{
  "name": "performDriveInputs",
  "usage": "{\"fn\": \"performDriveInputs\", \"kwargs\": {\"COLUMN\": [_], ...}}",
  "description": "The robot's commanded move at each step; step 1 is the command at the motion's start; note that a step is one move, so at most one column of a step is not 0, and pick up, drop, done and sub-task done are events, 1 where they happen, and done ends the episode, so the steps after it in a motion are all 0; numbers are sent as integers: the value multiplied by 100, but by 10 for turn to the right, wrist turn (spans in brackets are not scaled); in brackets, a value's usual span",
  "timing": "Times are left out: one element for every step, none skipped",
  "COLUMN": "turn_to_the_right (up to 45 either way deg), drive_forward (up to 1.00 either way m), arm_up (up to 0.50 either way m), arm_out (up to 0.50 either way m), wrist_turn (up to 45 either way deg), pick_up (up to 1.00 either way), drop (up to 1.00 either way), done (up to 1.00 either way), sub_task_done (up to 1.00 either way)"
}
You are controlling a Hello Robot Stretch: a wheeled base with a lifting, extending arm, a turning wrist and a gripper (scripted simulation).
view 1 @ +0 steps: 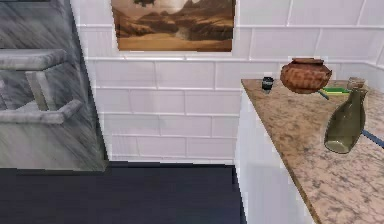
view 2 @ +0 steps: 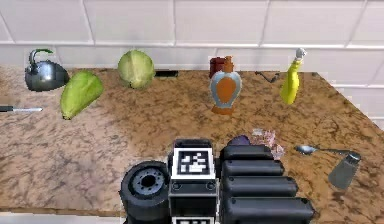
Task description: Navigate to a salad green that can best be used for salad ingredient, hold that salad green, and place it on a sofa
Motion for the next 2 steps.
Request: {"fn": "performDriveInputs", "kwargs": {"turn_to_the_right": [-240, 0], "drive_forward": [0, 0], "arm_up": [0, 0], "arm_out": [0, 46], "wrist_turn": [0, 0], "pick_up": [0, 0], "drop": [0, 0], "done": [0, 0], "sub_task_done": [0, 0]}}
